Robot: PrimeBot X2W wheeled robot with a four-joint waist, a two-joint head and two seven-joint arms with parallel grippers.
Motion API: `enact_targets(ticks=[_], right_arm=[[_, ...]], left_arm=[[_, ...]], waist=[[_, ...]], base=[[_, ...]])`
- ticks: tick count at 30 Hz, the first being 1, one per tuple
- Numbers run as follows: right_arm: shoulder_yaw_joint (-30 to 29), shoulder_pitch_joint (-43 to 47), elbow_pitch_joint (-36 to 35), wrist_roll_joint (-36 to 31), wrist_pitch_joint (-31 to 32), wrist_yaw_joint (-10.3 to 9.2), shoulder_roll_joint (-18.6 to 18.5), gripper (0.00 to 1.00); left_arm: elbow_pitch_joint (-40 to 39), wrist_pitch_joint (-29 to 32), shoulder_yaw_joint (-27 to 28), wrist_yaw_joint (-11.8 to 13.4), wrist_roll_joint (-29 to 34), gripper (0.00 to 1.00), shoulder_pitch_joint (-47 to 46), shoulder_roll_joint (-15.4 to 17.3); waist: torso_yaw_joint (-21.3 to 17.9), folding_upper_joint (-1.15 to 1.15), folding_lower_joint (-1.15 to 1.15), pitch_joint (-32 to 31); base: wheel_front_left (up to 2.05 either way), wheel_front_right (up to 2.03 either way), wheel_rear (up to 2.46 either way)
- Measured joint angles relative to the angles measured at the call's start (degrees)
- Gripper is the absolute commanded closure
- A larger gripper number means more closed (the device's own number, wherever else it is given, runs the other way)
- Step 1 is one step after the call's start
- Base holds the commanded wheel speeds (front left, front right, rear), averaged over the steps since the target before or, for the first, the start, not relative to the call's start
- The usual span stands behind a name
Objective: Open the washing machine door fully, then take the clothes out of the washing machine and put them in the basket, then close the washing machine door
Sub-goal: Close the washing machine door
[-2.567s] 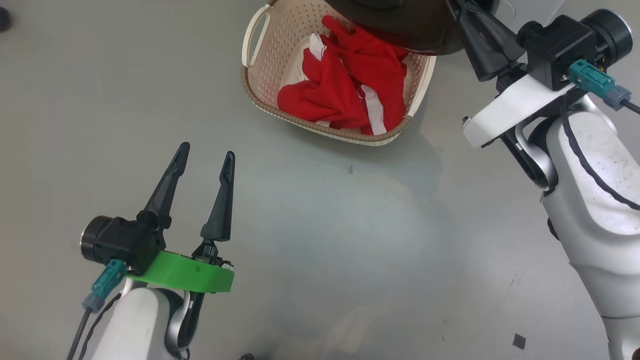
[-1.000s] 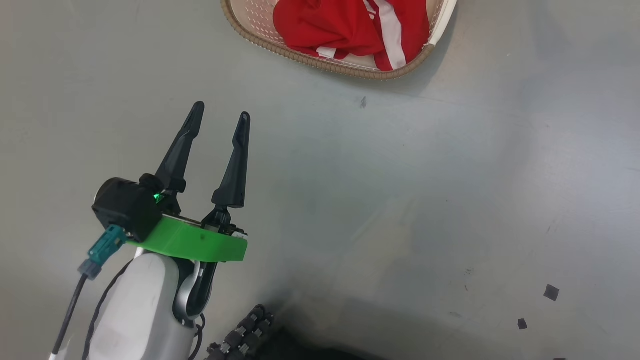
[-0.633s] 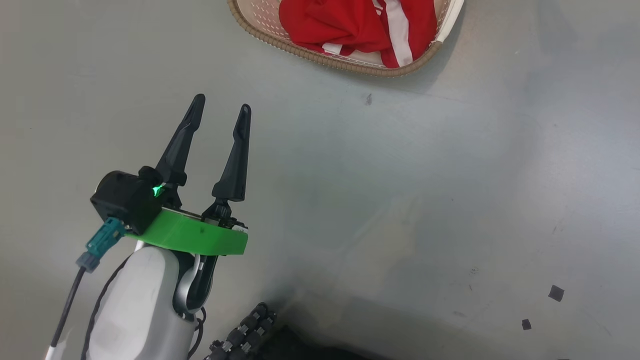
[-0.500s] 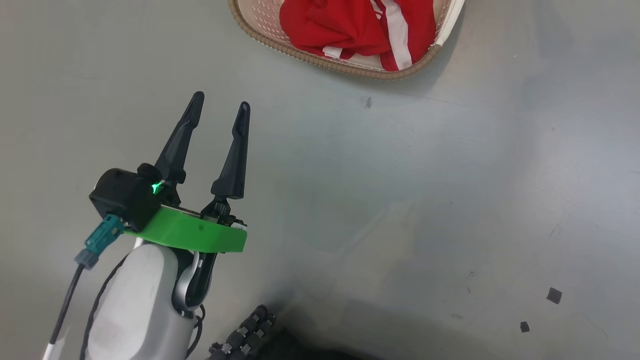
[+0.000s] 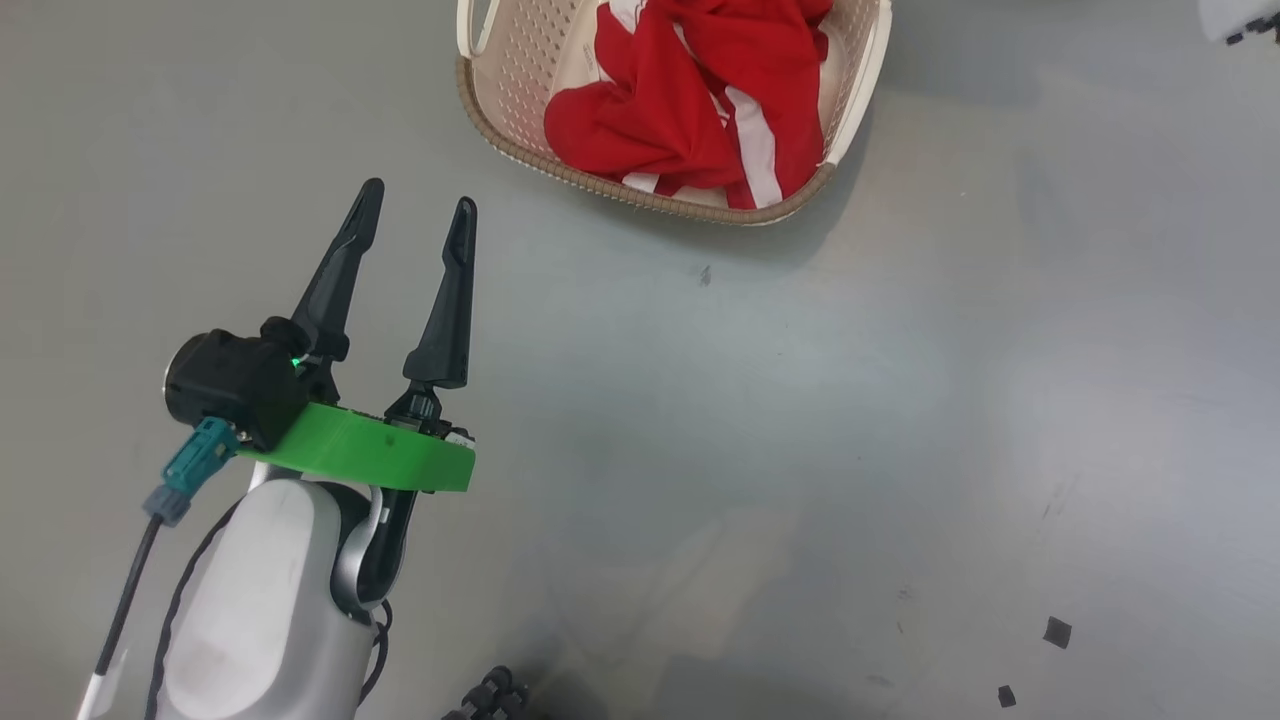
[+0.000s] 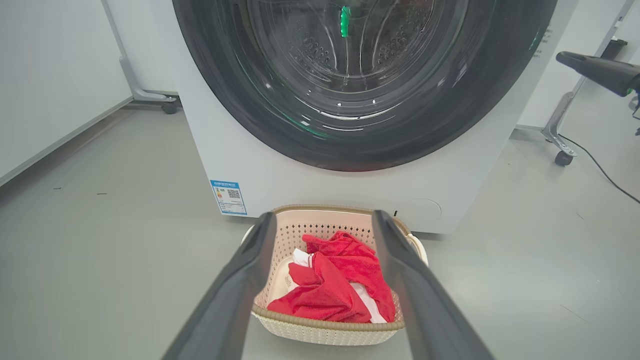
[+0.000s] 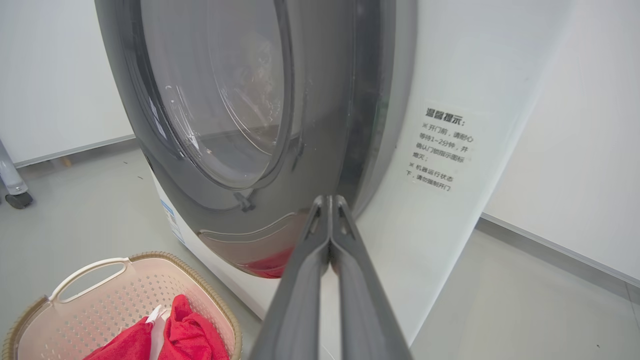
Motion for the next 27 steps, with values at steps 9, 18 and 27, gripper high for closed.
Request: enact_targets(ticks=[9, 18, 27], right_arm=[[-0.9, 10.7, 0.5, 2.1, -1.1, -0.08, 2.5, 1.00], [-3.4, 21.0, -1.3, 4.9, -1.4, -1.18, 6.2, 1.00], [-6.4, 30.0, -6.6, 5.7, -1.4, -2.55, 8.3, 1.00]], left_arm=[[1.8, 0.0, 2.4, 0.0, 2.9, 0.00, 0.5, 0.0], [3.6, 0.0, 4.5, 0.0, 4.4, 0.00, 4.2, 0.0], [5.6, 0.0, 5.4, 0.0, 4.8, 0.00, 9.1, 0.2]], waist=[[-3.5, 0.00, -0.01, -7.2], [-7.8, 0.00, -0.01, -14.0], [-11.5, 0.00, -0.01, -20.4]], base=[[0.00, 0.00, 0.00], [0.00, 0.00, 0.00], [0.00, 0.00, 0.00]])
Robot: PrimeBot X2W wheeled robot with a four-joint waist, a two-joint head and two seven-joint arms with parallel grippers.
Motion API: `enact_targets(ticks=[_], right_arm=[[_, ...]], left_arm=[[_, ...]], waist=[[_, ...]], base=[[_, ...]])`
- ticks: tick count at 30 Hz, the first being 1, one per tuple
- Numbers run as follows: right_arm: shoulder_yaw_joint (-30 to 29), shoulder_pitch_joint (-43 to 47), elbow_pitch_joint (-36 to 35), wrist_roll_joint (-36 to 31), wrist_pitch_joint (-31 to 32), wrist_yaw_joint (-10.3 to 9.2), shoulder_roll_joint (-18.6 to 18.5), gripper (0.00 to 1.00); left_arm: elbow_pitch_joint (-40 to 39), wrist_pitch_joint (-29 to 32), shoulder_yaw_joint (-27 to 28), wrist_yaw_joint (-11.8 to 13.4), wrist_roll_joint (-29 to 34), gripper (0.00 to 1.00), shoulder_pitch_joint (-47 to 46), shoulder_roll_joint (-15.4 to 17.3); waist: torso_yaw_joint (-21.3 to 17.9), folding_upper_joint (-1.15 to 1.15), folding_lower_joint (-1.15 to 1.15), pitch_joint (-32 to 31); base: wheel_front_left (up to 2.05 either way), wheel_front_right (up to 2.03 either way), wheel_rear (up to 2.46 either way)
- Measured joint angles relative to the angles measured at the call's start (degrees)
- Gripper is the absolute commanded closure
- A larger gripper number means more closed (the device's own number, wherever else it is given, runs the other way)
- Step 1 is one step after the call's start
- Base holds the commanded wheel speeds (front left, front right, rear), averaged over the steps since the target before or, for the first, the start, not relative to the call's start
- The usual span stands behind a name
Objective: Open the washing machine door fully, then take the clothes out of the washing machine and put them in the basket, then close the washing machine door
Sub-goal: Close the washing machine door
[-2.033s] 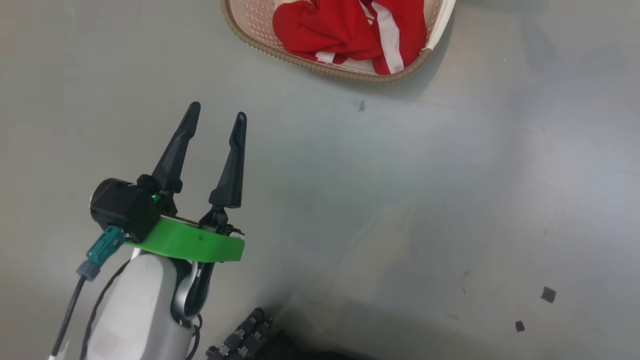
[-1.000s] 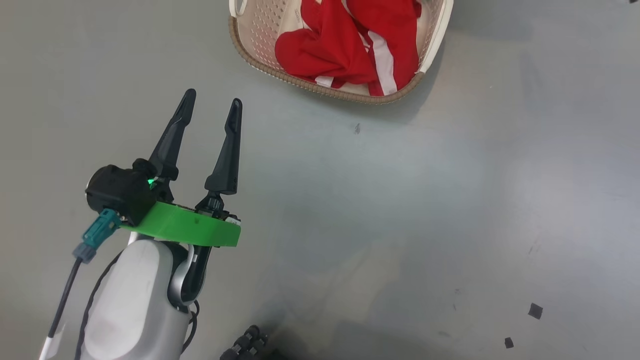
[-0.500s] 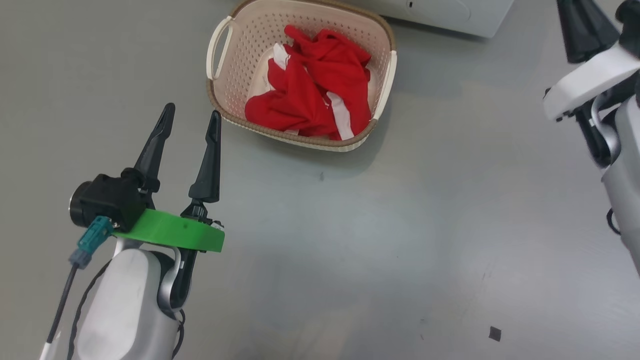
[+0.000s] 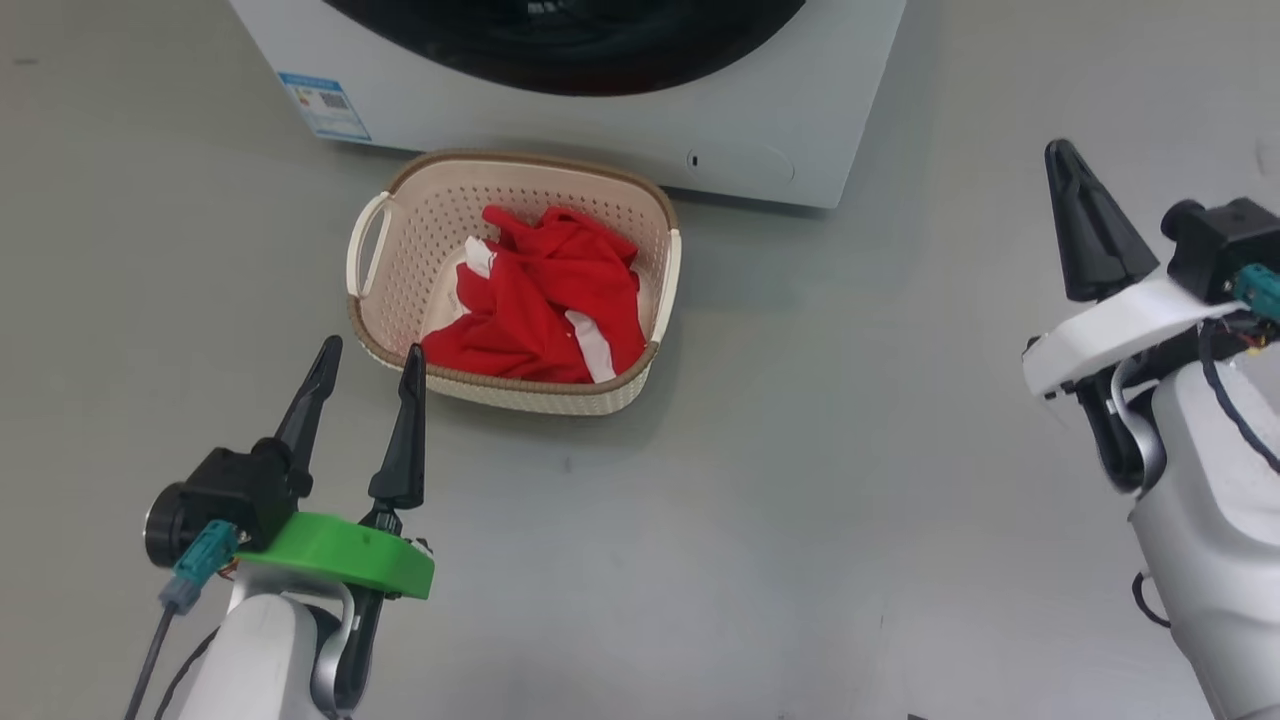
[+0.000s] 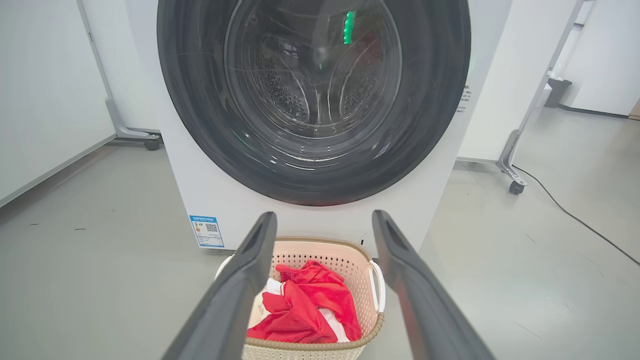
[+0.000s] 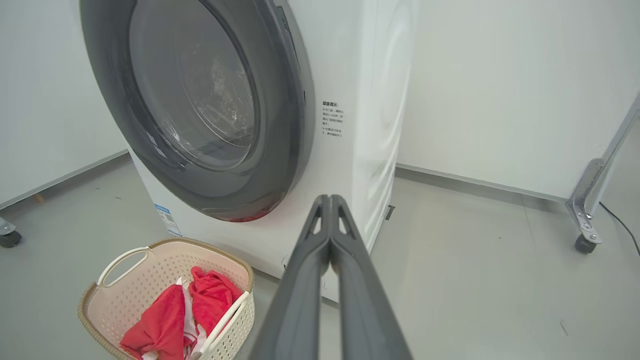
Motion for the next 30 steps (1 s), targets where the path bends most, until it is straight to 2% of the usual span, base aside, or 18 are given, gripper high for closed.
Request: enact_targets(ticks=[13, 23, 24, 25, 26, 30], right_arm=[[-2.6, 15.2, -7.3, -0.1, 0.0, -2.52, 1.2, 1.00], [-6.1, 23.8, -13.0, -0.1, 0.0, -5.03, 2.7, 1.00], [-6.4, 24.4, -13.6, -0.1, 0.0, -5.19, 2.9, 0.61], [-6.6, 25.0, -14.3, -0.1, 0.0, -5.65, 3.1, 0.09], [-6.9, 25.5, -15.0, -0.1, 0.0, -5.94, 3.2, 0.00], [-7.5, 26.8, -17.7, -0.3, 0.0, -6.60, 3.7, 0.00]], left_arm=[[0.9, 0.0, 0.4, 0.0, 0.9, 0.00, 6.0, 0.3], [-0.4, 0.0, 0.0, 0.0, 1.5, 0.00, 8.5, 0.5], [-0.4, 0.0, -0.1, 0.0, 1.5, 0.00, 8.6, 0.5], [-0.5, 0.0, -0.1, 0.0, 1.5, 0.00, 8.6, 0.5], [-0.6, 0.0, -0.2, 0.0, 1.5, 0.00, 8.7, 0.5], [-0.8, 0.0, -0.3, 0.0, 1.5, 0.00, 9.0, 0.5]], waist=[[-4.9, 0.00, 0.00, -10.1], [-7.7, 0.00, 0.00, -14.3], [-7.8, 0.00, 0.00, -14.5], [-8.0, 0.00, 0.00, -14.6], [-8.1, 0.00, 0.00, -14.8], [-8.3, 0.00, 0.00, -15.0]], base=[[0.00, 0.00, 0.00], [0.00, 0.00, 0.00], [0.00, 0.00, 0.00], [0.00, 0.00, 0.00], [0.00, 0.00, 0.00], [0.00, 0.00, 0.00]])
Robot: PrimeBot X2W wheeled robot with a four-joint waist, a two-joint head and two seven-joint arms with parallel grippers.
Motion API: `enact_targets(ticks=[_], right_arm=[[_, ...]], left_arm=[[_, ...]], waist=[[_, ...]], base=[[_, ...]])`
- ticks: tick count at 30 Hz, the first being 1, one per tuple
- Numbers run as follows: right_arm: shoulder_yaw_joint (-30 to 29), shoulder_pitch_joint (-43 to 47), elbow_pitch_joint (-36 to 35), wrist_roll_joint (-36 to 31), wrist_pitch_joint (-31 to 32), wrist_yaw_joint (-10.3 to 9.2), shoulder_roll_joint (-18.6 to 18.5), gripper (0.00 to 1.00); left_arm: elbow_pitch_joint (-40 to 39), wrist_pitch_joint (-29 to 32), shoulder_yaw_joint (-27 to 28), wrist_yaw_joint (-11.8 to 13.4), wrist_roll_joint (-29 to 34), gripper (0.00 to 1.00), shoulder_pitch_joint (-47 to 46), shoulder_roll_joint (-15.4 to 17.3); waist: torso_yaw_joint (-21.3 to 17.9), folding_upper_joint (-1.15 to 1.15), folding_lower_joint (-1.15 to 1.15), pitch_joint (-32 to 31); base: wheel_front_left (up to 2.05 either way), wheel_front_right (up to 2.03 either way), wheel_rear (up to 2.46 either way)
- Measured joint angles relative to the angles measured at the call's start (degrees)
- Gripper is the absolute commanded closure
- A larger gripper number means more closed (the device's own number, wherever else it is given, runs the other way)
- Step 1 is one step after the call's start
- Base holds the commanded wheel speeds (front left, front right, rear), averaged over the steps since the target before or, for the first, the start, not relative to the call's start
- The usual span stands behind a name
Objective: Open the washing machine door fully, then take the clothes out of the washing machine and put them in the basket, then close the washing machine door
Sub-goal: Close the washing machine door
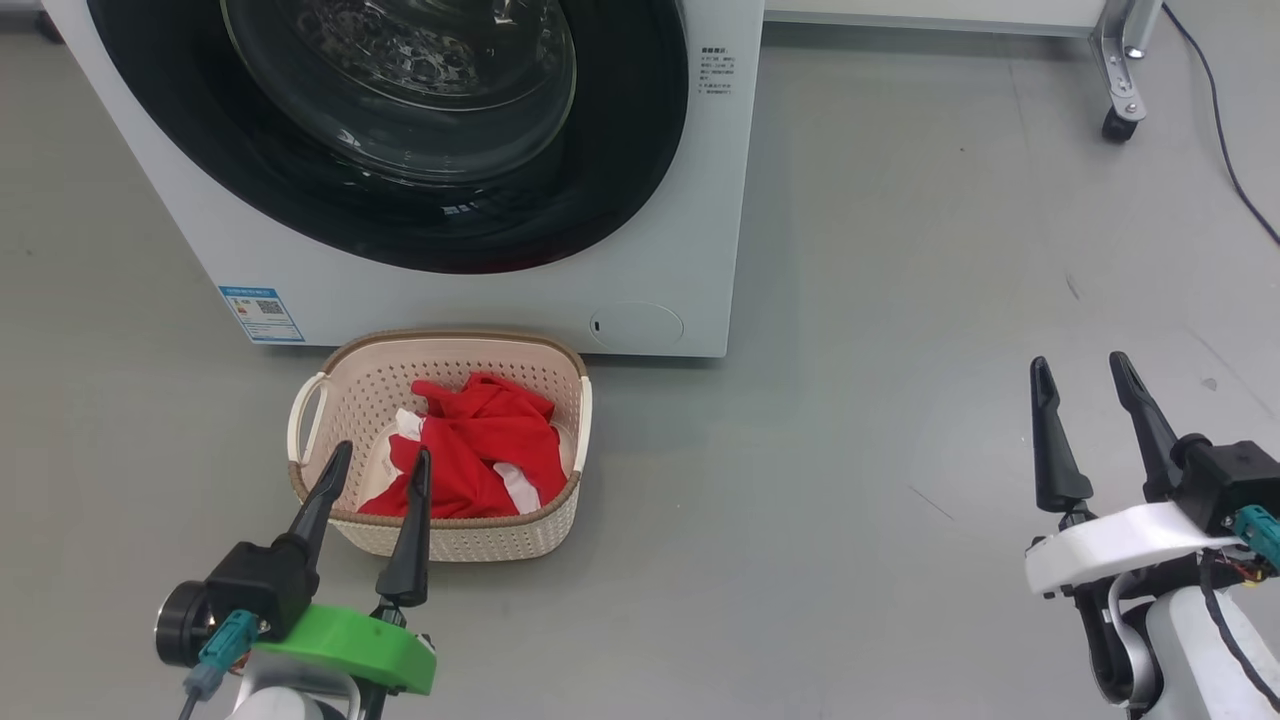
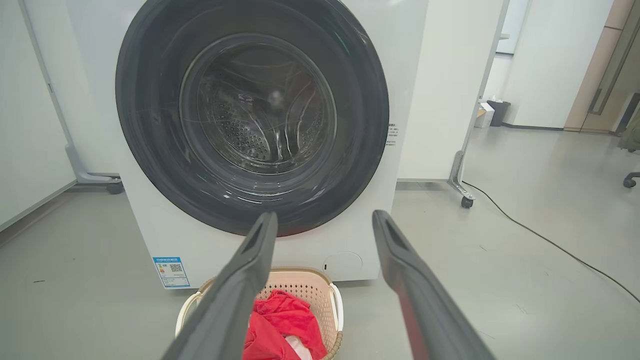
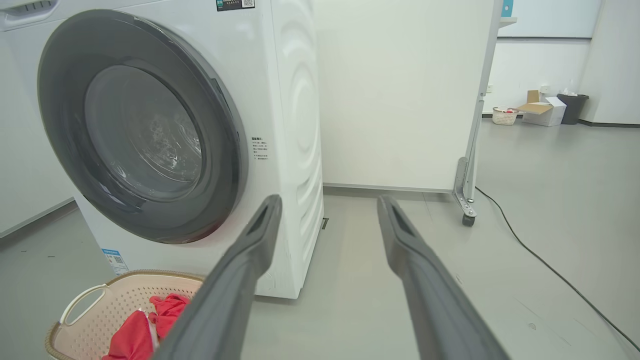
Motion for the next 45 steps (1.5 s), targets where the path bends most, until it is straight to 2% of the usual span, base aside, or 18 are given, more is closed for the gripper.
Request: enact_targets(ticks=[20, 45], right_arm=[[-0.5, 7.3, -5.0, -1.3, 0.0, -0.46, 1.0, 0.00], [-1.5, 9.6, -7.5, -1.8, 0.0, -0.44, 1.1, 0.00]], left_arm=[[-0.1, 0.0, 1.3, 0.0, 0.6, 0.00, 1.5, 0.0], [0.2, 0.0, 0.6, 0.0, -0.1, 0.00, 2.3, 0.0]], waist=[[-0.1, 0.00, 0.00, -0.9], [0.3, 0.00, 0.00, -0.8]], base=[[0.00, 0.00, 0.00], [0.00, 0.00, 0.00]])
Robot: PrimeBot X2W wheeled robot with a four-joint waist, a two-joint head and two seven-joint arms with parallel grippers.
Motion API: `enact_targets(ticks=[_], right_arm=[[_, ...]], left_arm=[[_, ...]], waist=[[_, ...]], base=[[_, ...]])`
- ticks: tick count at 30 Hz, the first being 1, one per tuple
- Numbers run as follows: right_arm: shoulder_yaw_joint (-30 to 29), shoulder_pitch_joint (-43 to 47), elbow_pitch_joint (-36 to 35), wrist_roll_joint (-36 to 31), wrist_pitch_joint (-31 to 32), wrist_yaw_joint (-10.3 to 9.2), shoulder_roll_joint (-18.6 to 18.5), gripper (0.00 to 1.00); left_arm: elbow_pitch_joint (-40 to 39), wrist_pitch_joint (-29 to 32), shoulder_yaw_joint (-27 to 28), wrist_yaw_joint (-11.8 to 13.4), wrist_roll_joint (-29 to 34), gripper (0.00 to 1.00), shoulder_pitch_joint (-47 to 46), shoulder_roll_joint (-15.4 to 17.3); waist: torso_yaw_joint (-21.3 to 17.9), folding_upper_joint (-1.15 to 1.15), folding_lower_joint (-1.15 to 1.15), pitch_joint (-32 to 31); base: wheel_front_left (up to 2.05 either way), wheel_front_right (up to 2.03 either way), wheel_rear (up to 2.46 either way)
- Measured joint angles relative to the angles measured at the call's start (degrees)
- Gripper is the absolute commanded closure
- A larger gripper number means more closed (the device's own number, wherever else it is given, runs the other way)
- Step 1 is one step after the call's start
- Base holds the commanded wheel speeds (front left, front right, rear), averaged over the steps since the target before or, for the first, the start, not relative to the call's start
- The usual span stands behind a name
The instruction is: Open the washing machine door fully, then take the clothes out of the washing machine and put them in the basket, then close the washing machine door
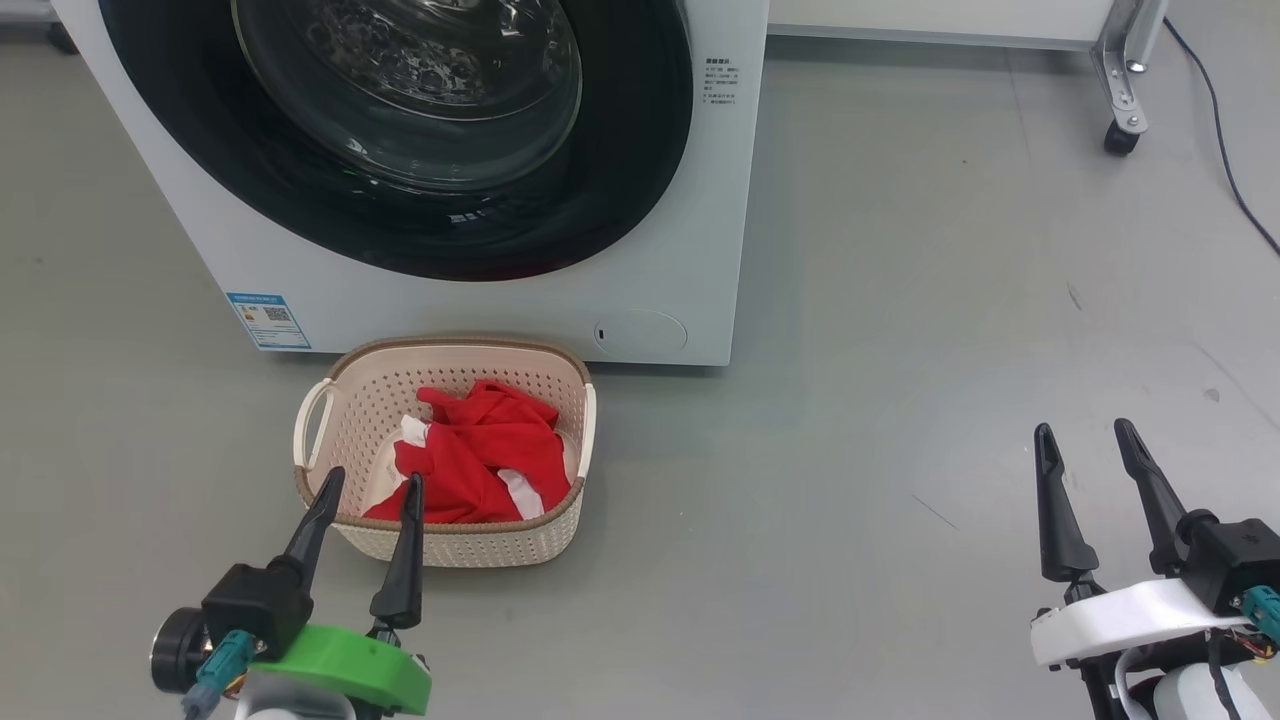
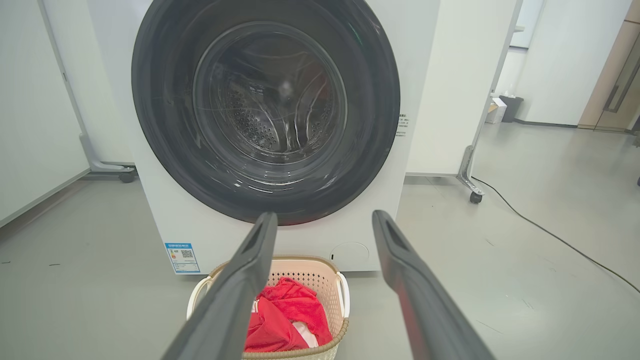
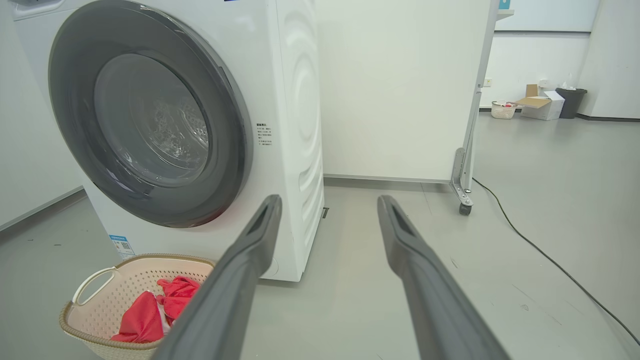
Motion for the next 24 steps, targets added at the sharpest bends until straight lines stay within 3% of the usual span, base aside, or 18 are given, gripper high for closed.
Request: enact_targets(ticks=[3, 24], right_arm=[[-0.1, 0.0, -0.1, 0.0, 0.0, 0.00, 0.0, 0.00], [-0.2, 0.3, -0.6, -0.1, 0.0, 0.03, 0.3, 0.00]], left_arm=[[-0.2, 0.0, -0.1, 0.0, -2.4, 0.00, 0.0, 0.0], [-0.6, 0.0, -1.5, 0.0, -2.4, 0.00, 0.0, 0.1]], waist=[[0.1, 0.00, 0.00, 0.0], [0.5, 0.00, 0.00, 0.6]], base=[[0.00, 0.00, 0.00], [0.00, 0.00, 0.00]])
